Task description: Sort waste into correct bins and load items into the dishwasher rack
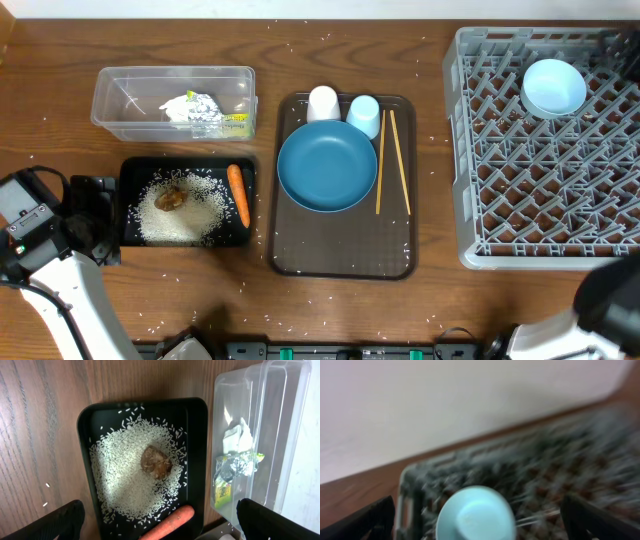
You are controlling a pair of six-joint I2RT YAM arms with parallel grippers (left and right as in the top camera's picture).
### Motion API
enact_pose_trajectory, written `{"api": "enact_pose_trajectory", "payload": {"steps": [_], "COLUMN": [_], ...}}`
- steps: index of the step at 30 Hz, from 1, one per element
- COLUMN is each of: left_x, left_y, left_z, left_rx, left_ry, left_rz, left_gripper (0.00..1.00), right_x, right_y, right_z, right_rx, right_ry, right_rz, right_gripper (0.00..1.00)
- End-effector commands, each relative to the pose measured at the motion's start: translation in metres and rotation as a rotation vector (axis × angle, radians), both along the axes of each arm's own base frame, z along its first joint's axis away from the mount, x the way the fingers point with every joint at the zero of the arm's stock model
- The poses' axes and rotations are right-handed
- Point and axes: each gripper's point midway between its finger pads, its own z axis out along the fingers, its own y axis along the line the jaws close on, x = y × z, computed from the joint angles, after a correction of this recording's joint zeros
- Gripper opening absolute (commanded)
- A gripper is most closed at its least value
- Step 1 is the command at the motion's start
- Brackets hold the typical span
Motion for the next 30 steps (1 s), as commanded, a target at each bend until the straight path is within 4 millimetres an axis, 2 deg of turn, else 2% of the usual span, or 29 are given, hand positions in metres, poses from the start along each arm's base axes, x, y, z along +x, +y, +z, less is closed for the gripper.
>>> {"api": "enact_pose_trajectory", "payload": {"steps": [1, 3, 6, 9, 10, 11, 12, 13, 15, 16, 21, 27, 30], "left_x": [-0.002, -0.002, -0.002, -0.002, -0.002, -0.002, -0.002, -0.002, -0.002, -0.002, -0.002, -0.002, -0.002], "left_y": [0.002, 0.002, 0.002, 0.002, 0.002, 0.002, 0.002, 0.002, 0.002, 0.002, 0.002, 0.002, 0.002], "left_z": [0.000, 0.000, 0.000, 0.000, 0.000, 0.000, 0.000, 0.000, 0.000, 0.000, 0.000, 0.000, 0.000], "left_rx": [0.014, 0.014, 0.014, 0.014, 0.014, 0.014, 0.014, 0.014, 0.014, 0.014, 0.014, 0.014, 0.014], "left_ry": [0.007, 0.007, 0.007, 0.007, 0.007, 0.007, 0.007, 0.007, 0.007, 0.007, 0.007, 0.007, 0.007], "left_rz": [-0.006, -0.006, -0.006, -0.006, -0.006, -0.006, -0.006, -0.006, -0.006, -0.006, -0.006, -0.006, -0.006], "left_gripper": [0.98, 0.98, 0.98, 0.98, 0.98, 0.98, 0.98, 0.98, 0.98, 0.98, 0.98, 0.98, 0.98], "right_x": [-0.031, -0.039, -0.034, -0.023, -0.019, -0.017, -0.015, -0.012, -0.004, 0.000, 0.017, 0.030, 0.030], "right_y": [-0.031, -0.027, -0.005, 0.042, 0.062, 0.072, 0.078, 0.082, 0.083, 0.084, 0.105, 0.116, 0.115], "right_z": [0.040, 0.050, 0.053, 0.054, 0.054, 0.052, 0.047, 0.039, 0.019, 0.005, -0.063, -0.127, -0.145], "right_rx": [-0.245, -0.272, -0.243, -0.132, -0.092, -0.078, -0.065, -0.061, -0.081, -0.104, -0.209, -0.396, -0.483], "right_ry": [0.019, 0.017, -0.001, -0.053, -0.074, -0.078, -0.069, -0.045, 0.020, 0.067, 0.273, 0.471, 0.539], "right_rz": [-0.230, -0.245, -0.168, 0.056, 0.159, 0.206, 0.226, 0.229, 0.200, 0.188, 0.191, 0.102, 0.051], "right_gripper": [0.99, 0.99, 0.99, 0.99, 0.94, 0.87, 0.85, 0.80, 0.64, 0.60, 0.64, 0.63, 0.62]}}
